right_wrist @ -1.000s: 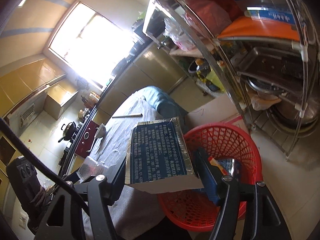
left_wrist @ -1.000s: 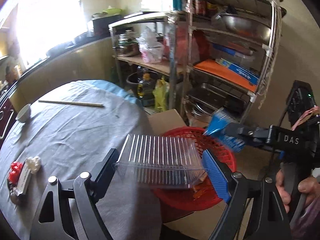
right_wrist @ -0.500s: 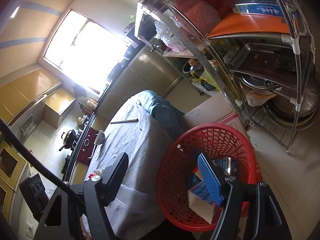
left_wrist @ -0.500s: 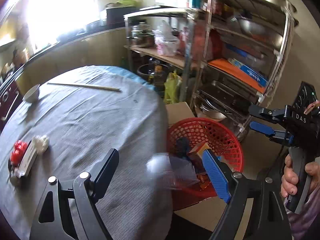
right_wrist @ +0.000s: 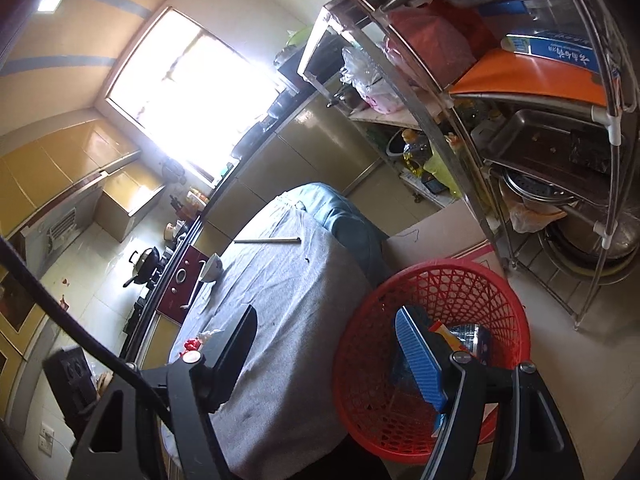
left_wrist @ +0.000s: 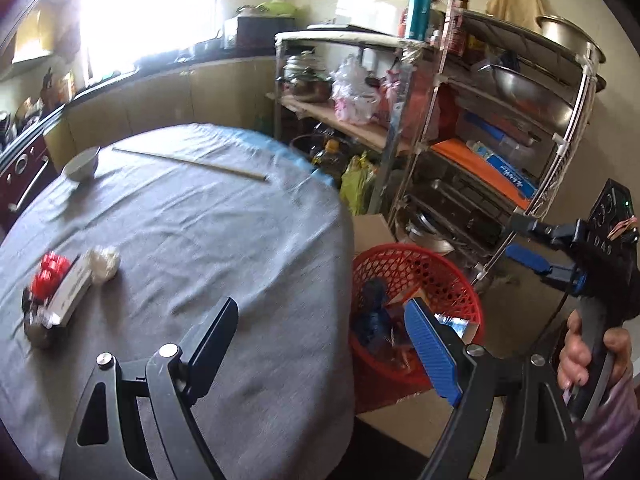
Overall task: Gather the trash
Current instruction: 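Open both tools to drop the container and blue box into the basket, then move the left tool to the black plastic bag and close on it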
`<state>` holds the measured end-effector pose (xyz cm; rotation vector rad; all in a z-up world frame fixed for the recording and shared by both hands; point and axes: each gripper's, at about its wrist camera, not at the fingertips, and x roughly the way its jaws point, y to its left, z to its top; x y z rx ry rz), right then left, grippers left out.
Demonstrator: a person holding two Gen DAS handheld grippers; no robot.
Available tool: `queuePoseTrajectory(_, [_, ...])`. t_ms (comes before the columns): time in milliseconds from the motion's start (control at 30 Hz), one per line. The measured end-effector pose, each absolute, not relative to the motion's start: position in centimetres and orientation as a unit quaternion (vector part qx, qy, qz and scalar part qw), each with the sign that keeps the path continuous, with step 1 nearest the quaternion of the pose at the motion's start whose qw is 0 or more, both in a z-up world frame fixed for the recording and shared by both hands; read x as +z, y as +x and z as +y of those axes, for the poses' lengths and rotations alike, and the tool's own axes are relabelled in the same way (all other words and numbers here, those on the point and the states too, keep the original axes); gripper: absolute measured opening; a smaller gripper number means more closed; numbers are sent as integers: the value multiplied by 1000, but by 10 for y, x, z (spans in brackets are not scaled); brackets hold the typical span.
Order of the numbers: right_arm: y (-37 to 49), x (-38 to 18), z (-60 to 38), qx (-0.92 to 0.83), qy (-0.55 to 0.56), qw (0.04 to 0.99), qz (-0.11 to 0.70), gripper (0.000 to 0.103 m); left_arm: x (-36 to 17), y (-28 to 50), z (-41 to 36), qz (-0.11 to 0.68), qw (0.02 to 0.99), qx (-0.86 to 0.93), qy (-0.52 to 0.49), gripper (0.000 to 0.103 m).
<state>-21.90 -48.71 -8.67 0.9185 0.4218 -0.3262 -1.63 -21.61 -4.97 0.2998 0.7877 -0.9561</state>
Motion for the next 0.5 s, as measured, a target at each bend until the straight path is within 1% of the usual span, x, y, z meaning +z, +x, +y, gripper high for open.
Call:
queuePoseTrajectory(267, [-224, -90, -489, -154, 449, 858, 197, 75, -71, -22, -157, 369, 828, -385, 173, 86])
queuePoseTrajectory(500, [-214, -82, -479, -144, 437, 864, 205, 75, -80, -3, -98, 382, 854, -319, 150, 86])
